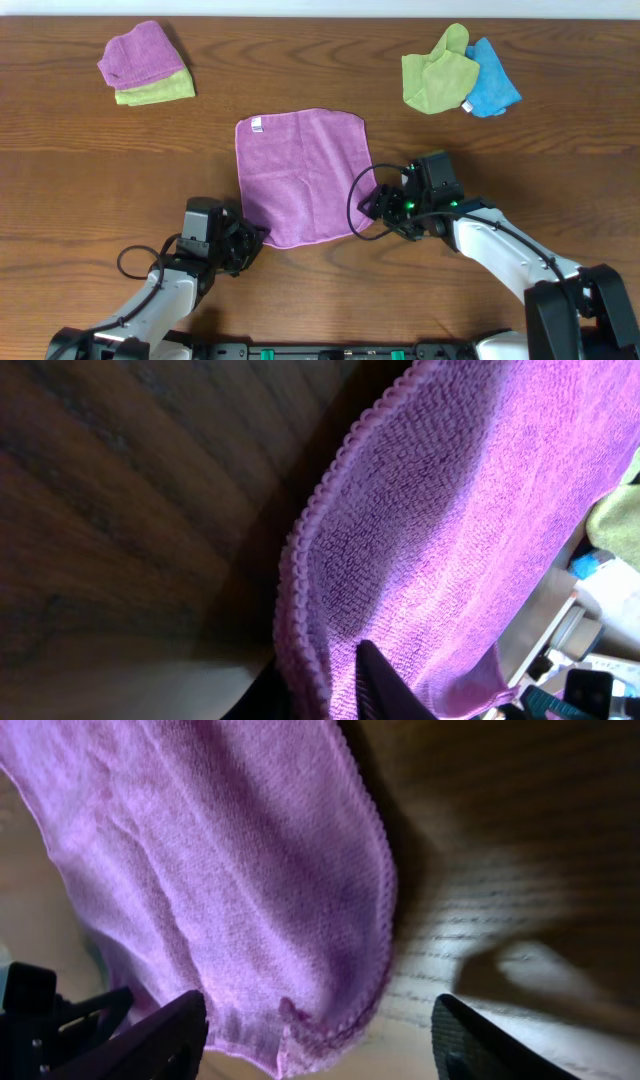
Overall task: Fold the cloth
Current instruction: 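Move both grippers to the near corners of the purple cloth, then grasp the near cloth corners with both grippers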
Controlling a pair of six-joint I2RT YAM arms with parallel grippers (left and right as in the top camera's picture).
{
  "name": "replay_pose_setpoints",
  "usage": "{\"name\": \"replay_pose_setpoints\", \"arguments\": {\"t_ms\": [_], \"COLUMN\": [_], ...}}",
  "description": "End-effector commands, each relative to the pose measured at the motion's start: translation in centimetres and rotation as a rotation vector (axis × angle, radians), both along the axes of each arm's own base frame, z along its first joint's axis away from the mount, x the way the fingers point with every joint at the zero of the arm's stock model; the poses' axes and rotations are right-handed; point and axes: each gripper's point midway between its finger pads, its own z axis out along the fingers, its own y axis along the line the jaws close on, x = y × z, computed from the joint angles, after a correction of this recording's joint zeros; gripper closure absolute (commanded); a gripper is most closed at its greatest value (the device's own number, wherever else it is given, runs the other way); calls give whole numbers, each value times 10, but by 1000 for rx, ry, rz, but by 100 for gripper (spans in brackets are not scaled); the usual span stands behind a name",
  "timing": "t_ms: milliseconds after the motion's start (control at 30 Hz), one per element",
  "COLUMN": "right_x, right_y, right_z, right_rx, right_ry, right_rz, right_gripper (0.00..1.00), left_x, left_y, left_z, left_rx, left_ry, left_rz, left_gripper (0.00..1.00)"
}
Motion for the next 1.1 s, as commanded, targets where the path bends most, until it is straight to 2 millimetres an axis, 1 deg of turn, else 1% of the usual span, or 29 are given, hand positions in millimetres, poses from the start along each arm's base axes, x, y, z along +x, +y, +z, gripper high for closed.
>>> {"name": "replay_pose_setpoints", "arguments": {"t_ms": [0, 67, 133, 267, 300, 333, 367, 433, 467, 500, 533, 600, 667, 767, 867, 933, 1067], "right_x": [2, 4, 5, 0, -1, -2, -2, 0, 0, 0, 0, 1, 3, 2, -6, -13, -27], "right_y": [-3, -1, 2, 9, 10, 10, 10, 11, 11, 11, 11, 12, 16, 17, 12, 4, -10], "right_z": [-6, -9, -13, -25, -27, -28, -28, -27, -27, -27, -27, -25, -21, -14, -5, -1, 7], "right_rx": [-29, -26, -20, -20, -23, -25, -25, -23, -22, -22, -21, -18, -4, 1, -24, -62, -123], "right_ry": [1, -6, 5, 42, 48, 49, 48, 43, 41, 41, 40, 25, -2, -25, -33, -28, -21], "right_rz": [-29, -36, -43, -38, -34, -32, -32, -32, -32, -32, -31, -18, 17, 42, 70, 74, 87], "right_gripper": [30, 36, 36, 38, 43, 69, 99, 99, 99, 99, 99, 99, 99, 99, 99, 99, 99], "left_x": [-4, -2, -1, -1, -1, -1, -1, -1, -1, -1, -1, 2, 4, 2, -4, -8, -18], "left_y": [3, 2, 2, 2, 2, 2, 2, 2, 2, 2, 2, 0, -7, -15, -23, -27, -30], "left_z": [-7, -5, -4, -5, -5, -5, -5, -5, -5, -4, -4, -1, 6, 11, 16, 18, 18], "left_rx": [20, 17, 17, 16, 16, 16, 16, 17, 17, 17, 20, 20, -2, -29, -61, -80, -96], "left_ry": [9, -4, -8, -8, -8, -8, -8, -8, -8, -8, -15, -49, -91, -117, -136, -140, -127], "left_rz": [3, 3, 3, 3, 3, 3, 3, 3, 3, 3, -3, -36, -87, -149, -217, -252, -296], "left_gripper": [82, 82, 83, 83, 83, 83, 83, 84, 86, 92, 94, 94, 94, 94, 94, 94, 94]}}
